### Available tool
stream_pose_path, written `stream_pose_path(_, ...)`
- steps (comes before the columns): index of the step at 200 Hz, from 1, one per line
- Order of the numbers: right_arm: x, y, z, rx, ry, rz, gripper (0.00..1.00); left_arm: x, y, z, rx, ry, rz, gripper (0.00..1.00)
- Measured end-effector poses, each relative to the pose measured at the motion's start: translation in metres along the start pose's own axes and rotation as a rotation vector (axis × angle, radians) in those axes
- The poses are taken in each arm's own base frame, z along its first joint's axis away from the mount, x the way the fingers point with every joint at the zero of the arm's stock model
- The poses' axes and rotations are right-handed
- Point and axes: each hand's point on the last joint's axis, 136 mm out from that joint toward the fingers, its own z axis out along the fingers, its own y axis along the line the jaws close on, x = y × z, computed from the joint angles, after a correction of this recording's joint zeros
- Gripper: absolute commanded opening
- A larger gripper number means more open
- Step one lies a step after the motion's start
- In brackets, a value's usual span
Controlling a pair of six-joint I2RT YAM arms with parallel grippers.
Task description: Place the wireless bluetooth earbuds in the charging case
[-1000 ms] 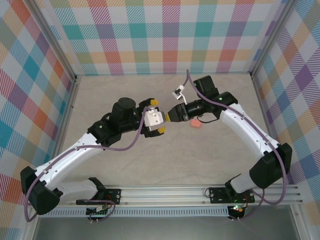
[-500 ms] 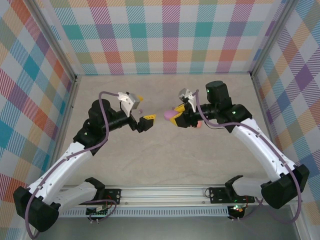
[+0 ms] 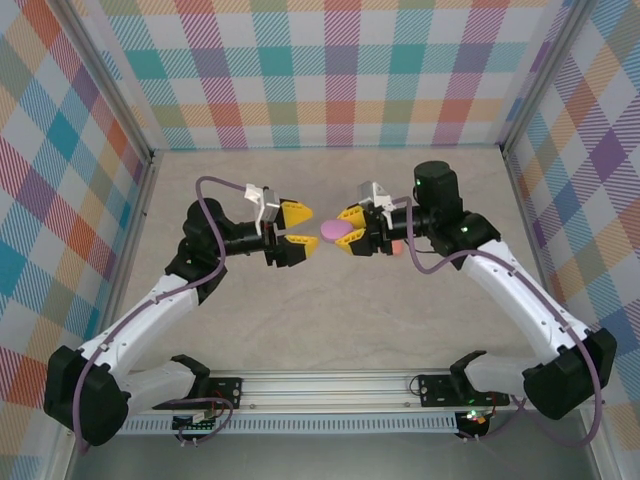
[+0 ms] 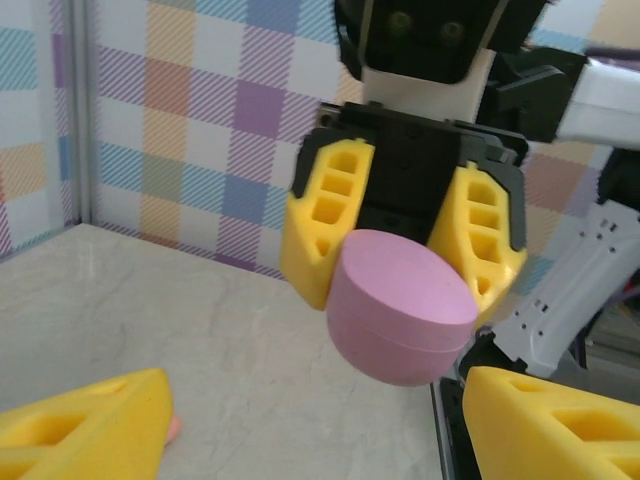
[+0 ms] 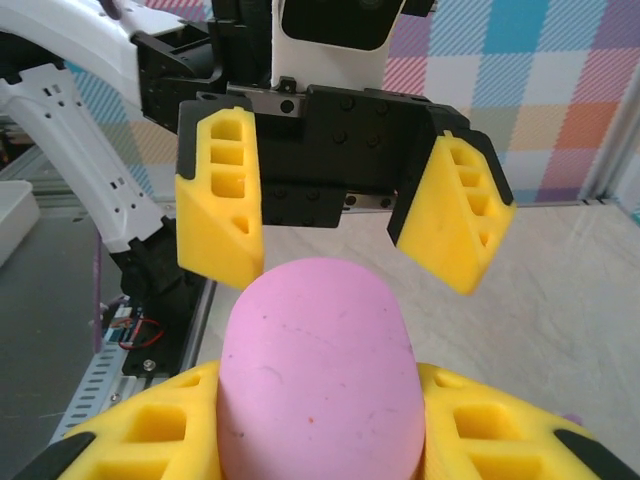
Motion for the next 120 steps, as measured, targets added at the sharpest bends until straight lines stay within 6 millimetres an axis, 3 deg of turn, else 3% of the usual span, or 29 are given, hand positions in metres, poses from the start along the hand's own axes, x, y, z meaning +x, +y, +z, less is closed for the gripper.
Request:
stream_pose_path(41,-0.001,-0.003,0.008,-0.077,-0.018,0.038,0.13,0.008,-0.016,0.004,0.075,0.034,0.091,0.73)
stream_pose_path(91,-0.007,0.003,0.008,-0.118,-0.036,0.037,0.13,0.012,-0.017,0.005,0.079,0.056,0.135,0.67)
stream_pose_path(120,-0.005,0.005,0.007,-0.126,-0.03,0.045,0.13,0.006,-0.018,0.006,0.08,0.047,0.155,0.69)
